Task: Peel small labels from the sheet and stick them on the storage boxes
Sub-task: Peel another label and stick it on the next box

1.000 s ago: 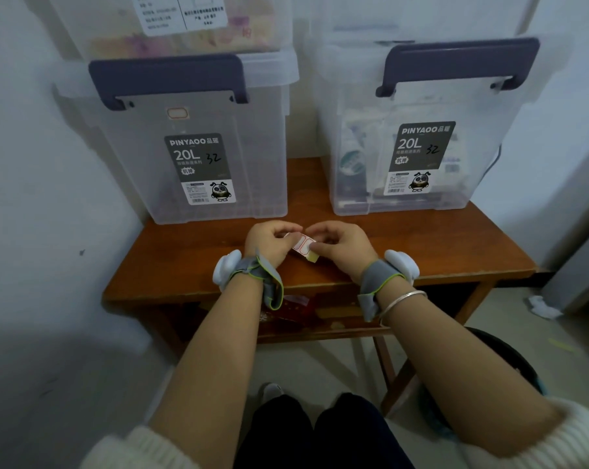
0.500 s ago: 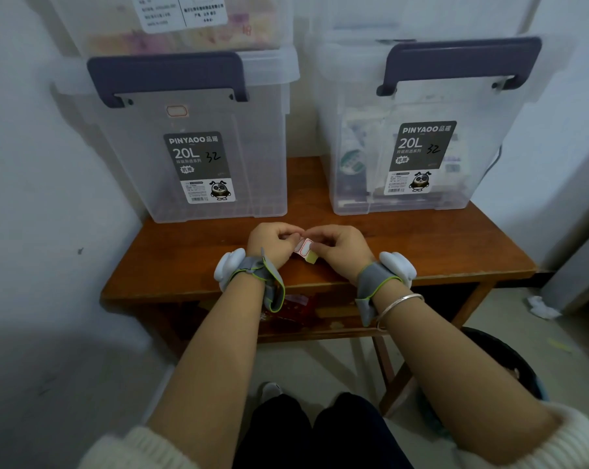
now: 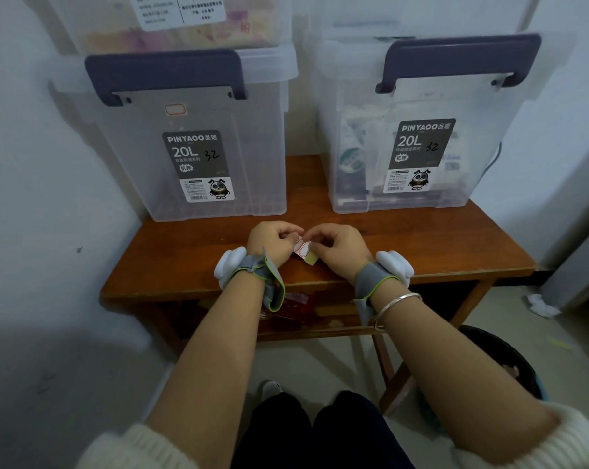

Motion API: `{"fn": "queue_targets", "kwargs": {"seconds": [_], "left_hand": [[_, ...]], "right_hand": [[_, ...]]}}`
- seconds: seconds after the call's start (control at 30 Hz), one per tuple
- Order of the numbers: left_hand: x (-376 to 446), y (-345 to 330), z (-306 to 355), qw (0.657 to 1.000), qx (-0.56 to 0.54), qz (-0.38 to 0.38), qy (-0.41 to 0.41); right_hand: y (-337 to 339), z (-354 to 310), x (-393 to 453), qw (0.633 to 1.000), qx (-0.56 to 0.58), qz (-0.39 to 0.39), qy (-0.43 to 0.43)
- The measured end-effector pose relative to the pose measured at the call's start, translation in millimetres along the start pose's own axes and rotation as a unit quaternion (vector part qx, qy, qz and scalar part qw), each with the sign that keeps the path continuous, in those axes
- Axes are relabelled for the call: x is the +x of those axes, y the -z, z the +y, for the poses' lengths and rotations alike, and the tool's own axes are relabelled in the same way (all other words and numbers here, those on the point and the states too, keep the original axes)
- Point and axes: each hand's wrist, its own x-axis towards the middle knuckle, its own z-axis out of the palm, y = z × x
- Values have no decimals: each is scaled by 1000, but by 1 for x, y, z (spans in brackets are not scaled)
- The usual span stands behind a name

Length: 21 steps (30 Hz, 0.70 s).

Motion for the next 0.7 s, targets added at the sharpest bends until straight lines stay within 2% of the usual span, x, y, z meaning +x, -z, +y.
{"fn": "queue_targets", "kwargs": {"seconds": [0.7], "left_hand": [[1, 0, 0, 999, -43, 2, 27]], "right_hand": [[-1, -1, 1, 1000, 22, 4, -1]]}}
